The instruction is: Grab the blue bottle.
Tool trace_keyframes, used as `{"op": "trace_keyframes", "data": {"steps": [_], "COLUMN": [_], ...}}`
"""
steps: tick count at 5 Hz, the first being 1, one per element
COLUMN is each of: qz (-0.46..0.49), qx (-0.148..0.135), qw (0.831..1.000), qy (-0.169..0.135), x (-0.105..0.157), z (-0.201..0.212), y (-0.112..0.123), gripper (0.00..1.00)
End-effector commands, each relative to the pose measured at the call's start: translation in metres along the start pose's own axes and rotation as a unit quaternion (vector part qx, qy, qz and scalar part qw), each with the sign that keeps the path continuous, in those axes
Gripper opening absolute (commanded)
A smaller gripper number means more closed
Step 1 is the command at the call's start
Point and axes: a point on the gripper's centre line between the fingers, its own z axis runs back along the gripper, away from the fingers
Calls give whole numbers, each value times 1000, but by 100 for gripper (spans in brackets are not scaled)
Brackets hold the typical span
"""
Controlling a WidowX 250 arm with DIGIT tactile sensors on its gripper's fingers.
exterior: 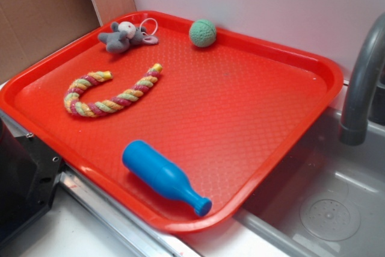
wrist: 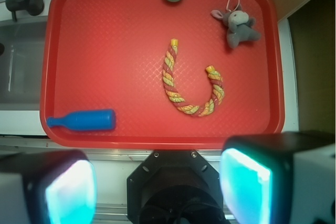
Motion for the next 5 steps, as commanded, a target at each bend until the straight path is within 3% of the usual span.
{"op": "trace_keyframes", "data": {"steps": [1,2,3,4,5], "qz": [0,-124,-245,-362,-476], "qx": [0,-22,-51,-77,-90], "qw": [1000,992,968,927,872], "qy": [0,-17,-31,-53,-77], "x": [0,-2,1,3,5], "z": [0,-6,-18,-31,-49], "y": [0,5,5,-3,-17], "gripper": [100,100,100,100,100]}}
